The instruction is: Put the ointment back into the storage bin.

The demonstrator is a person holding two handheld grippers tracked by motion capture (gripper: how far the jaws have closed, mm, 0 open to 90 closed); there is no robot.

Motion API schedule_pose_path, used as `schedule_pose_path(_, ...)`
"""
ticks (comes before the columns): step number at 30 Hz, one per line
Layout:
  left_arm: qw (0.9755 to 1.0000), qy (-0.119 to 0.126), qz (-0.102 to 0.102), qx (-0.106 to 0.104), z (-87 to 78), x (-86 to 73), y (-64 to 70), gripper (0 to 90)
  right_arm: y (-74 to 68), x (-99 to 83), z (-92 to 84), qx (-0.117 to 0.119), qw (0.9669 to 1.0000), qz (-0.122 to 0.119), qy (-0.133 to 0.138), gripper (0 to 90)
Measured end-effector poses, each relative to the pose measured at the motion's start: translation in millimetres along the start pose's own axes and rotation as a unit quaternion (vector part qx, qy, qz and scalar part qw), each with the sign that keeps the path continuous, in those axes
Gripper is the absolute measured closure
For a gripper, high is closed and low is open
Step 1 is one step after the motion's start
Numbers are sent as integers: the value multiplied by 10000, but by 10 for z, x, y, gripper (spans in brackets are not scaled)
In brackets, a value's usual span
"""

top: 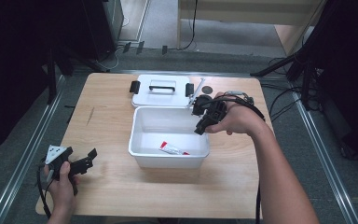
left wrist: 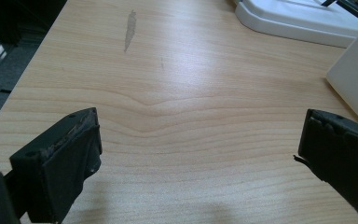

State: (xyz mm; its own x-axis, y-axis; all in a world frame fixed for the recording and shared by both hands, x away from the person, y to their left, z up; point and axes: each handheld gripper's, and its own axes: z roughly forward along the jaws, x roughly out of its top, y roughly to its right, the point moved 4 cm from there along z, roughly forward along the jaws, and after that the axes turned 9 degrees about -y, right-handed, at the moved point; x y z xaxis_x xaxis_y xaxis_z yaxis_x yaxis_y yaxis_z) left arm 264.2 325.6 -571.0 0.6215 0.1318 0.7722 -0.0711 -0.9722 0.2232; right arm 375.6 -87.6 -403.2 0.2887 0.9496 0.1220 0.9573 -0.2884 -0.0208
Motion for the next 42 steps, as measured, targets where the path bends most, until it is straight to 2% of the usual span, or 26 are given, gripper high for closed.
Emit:
schedule_pose_path(5,10000,-21,20,9,-1,-1,2,0,25,-169,-123,-37,9999,144,88,735)
schedule_pose_path(6,10000,-29,37,16,0,0,3,0,42,-274,-180,-86,9996,229,108,728)
schedule_pose_path(7,10000,-29,37,16,0,0,3,0,42,-274,-180,-86,9996,229,108,728)
schedule_pose_path(10,10000,-17,46,17,0,-1,6,0,67,-467,-249,-124,9990,404,133,716)
schedule_pose_path(12,10000,-15,53,25,0,-1,6,0,87,-580,-256,-142,9985,503,177,709)
schedule_pose_path(13,10000,-15,53,25,0,-1,6,0,87,-580,-256,-142,9985,503,177,709)
schedule_pose_path(14,10000,0,61,38,2,0,6,0,97,-699,-243,-153,9977,625,219,685)
schedule_pose_path(18,10000,-2,77,47,2,1,11,0,124,-945,-179,-183,9955,894,263,630)
schedule_pose_path(20,9999,-9,91,56,0,0,12,0,130,-989,-166,-187,9949,948,288,613)
schedule_pose_path(21,9999,-3,103,58,0,-1,14,0,148,-1121,-123,-210,9928,1121,361,567)
schedule_pose_path(24,9999,-14,127,61,-1,-3,21,0,139,-1288,-28,-237,9891,1373,467,465)
schedule_pose_path(25,9999,-20,135,64,-1,-2,20,0,138,-1331,5,-306,9881,1426,487,415)
schedule_pose_path(27,9999,-17,150,82,0,-3,24,0,130,-1451,95,-483,9840,1615,576,356)
schedule_pose_path(28,9998,-7,156,87,1,-3,28,0,128,-1511,141,-540,9810,1731,688,313)
schedule_pose_path(30,9997,76,234,68,-19,-9,39,0,130,-1644,257,-611,9717,2039,1022,226)
schedule_pose_path(31,9997,76,234,68,-19,-9,39,0,130,-1644,257,-611,9717,2039,1022,226)
schedule_pose_path(33,9996,159,242,24,-33,-12,41,0,118,-1761,360,-799,9604,2309,1342,137)
schedule_pose_path(34,9995,219,235,-1,-44,-15,40,0,103,-1889,469,-1009,9469,2527,1715,45)
schedule_pose_path(35,9994,241,240,-8,-50,-17,40,0,100,-1929,503,-1053,9410,2636,1842,3)
schedule_pose_path(36,9993,277,270,-1,-58,-19,42,0,100,-1970,537,-1099,9343,2773,1951,0)
schedule_pose_path(38,9990,344,302,1,-67,-23,51,0,83,-2107,618,-1309,9142,3076,2291,0)
schedule_pose_path(39,9990,344,302,1,-67,-23,51,0,83,-2107,618,-1309,9142,3076,2291,0)
schedule_pose_path(40,9988,359,336,-22,-76,-29,57,0,72,-2244,676,-1597,8948,3298,2552,0)
schedule_pose_path(41,9986,377,362,-49,-82,-32,61,0,72,-2244,676,-1597,8948,3298,2552,0)
schedule_pose_path(42,9984,410,381,-67,-89,-36,65,0,63,-2396,728,-1808,8750,3545,2756,0)
